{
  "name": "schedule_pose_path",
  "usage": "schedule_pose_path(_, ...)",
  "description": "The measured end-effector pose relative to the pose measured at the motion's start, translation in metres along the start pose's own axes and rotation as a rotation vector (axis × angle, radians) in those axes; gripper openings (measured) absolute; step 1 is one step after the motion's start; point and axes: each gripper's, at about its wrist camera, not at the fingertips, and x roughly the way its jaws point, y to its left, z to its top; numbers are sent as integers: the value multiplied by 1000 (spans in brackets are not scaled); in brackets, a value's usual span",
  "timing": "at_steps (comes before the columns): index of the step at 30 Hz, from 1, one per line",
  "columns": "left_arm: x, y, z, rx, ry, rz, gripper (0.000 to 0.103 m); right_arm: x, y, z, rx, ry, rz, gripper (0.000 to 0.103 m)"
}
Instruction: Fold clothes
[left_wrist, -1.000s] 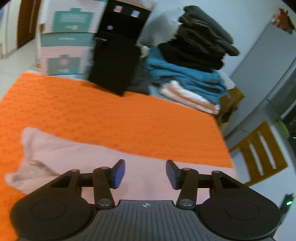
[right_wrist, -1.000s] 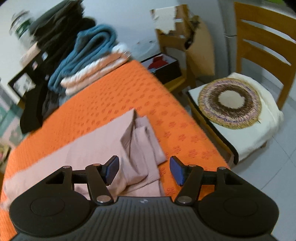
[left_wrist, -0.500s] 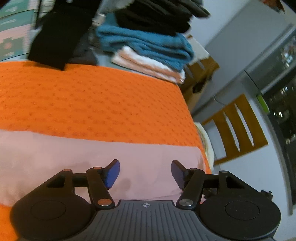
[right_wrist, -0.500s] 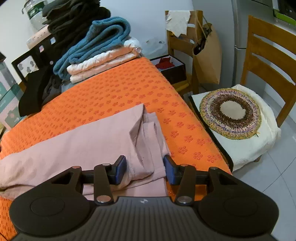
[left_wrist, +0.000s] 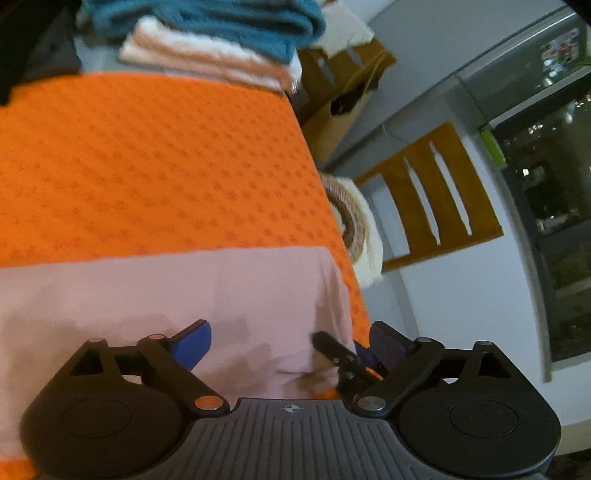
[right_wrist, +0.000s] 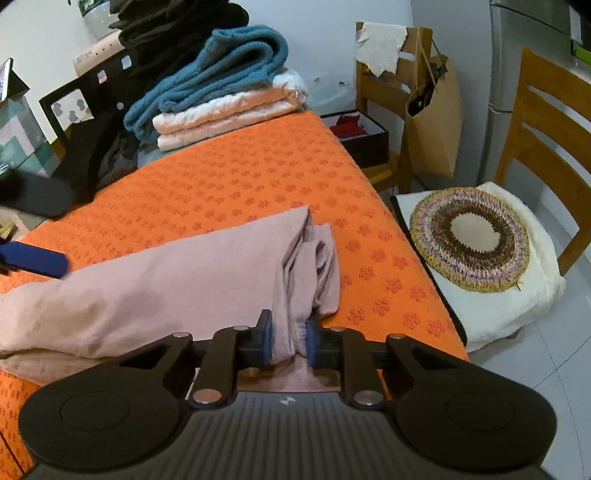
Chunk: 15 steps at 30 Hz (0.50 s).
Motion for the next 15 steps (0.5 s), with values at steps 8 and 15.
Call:
schedule_pose_path(8,58,-24,26,-19,140,18,98,-18,45,7,-248,-52,6,19)
schedule_pose_path(15,79,-33,30,61,210,125,98,-22,79,7,-437,-62,25,19)
